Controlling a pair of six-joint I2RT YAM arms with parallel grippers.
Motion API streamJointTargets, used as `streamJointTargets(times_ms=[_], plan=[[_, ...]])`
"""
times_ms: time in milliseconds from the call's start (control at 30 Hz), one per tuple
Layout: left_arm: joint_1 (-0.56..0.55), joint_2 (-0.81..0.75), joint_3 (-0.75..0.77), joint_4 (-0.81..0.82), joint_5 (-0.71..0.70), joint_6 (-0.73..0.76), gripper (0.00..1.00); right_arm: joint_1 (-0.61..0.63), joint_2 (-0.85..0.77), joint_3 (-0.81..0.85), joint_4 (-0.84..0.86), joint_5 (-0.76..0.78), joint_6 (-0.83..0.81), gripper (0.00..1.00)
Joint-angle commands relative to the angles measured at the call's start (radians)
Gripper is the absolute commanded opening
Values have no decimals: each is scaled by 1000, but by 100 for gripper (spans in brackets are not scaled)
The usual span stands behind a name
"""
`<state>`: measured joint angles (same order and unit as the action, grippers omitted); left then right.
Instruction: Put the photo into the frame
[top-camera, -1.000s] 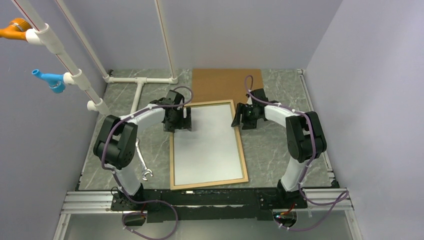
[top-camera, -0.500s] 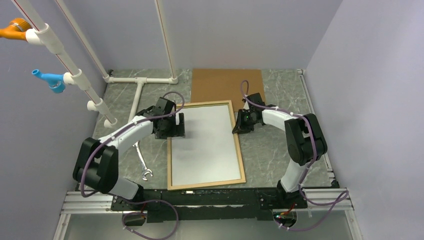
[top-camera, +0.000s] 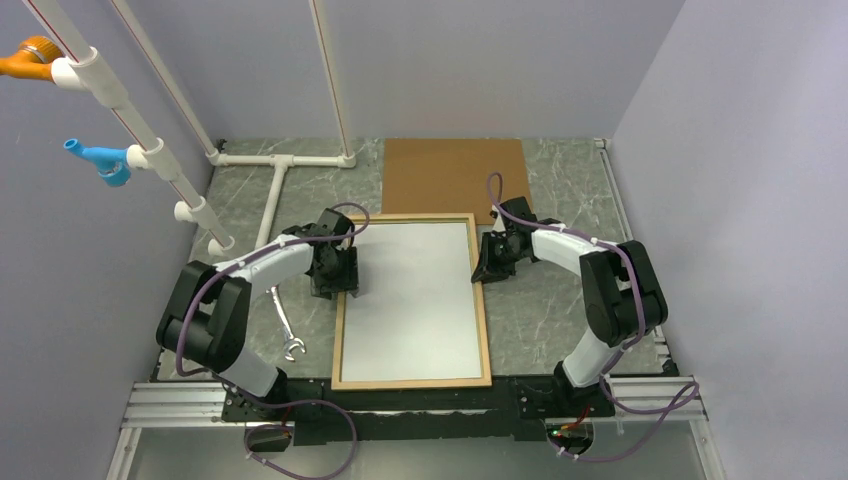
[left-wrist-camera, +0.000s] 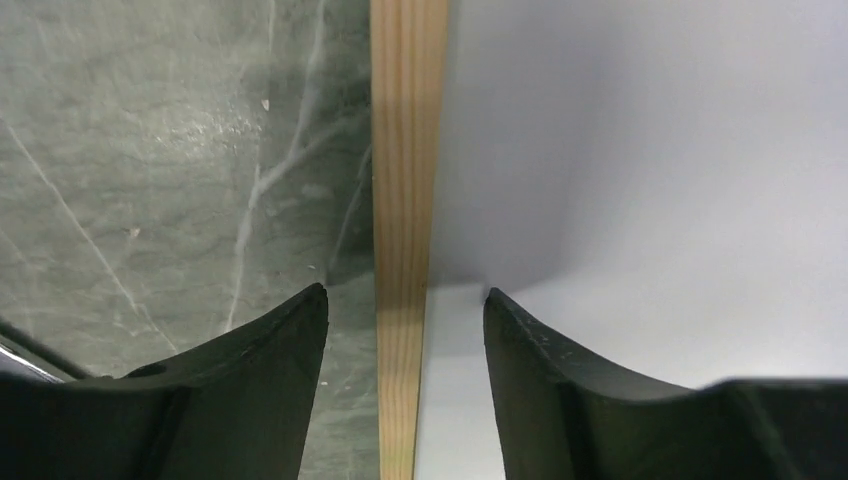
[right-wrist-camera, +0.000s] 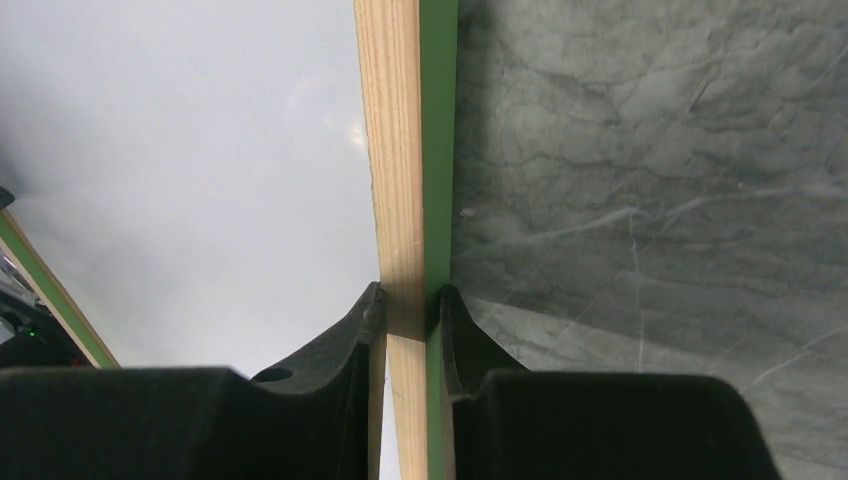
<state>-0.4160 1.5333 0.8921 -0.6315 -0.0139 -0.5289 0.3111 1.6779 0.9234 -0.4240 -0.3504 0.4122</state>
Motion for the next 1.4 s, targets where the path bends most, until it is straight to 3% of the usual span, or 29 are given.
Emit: streamJointTargets(times_ms=[0,133,200,433,733,867,1033,1200,1367], plan=[[2,12,-24,42,39,-16,57,5,-51,-21,-48,-79,-10,0],[0,-4,-39,57,75,-14,40,6,-68,-21,-56,-93,-6,0],[-1,-30,-50,60,90,-22,36,4,-76,-23,-63,-94,-6,0],[-51,-76,-78,39,94,-64,35,5,-93,-49,-76,-80,-9,0],[-77,-96,-103,20,55,-93,42,6,-117,-90,-76,-55,0,1],[-78,-84,-59,-27,17,-80,64,6,-128,-95,-77,-36,2,39],[-77,-72,15,-52,-31,-51,79,4,-144,-54,-89,-6,5,73],[-76,-15,152,-69,-77,15,88,-21,-121,13,-86,-3,-6,94],[-68,98,334,-87,-96,106,94,-100,-50,106,-80,-42,-39,100]])
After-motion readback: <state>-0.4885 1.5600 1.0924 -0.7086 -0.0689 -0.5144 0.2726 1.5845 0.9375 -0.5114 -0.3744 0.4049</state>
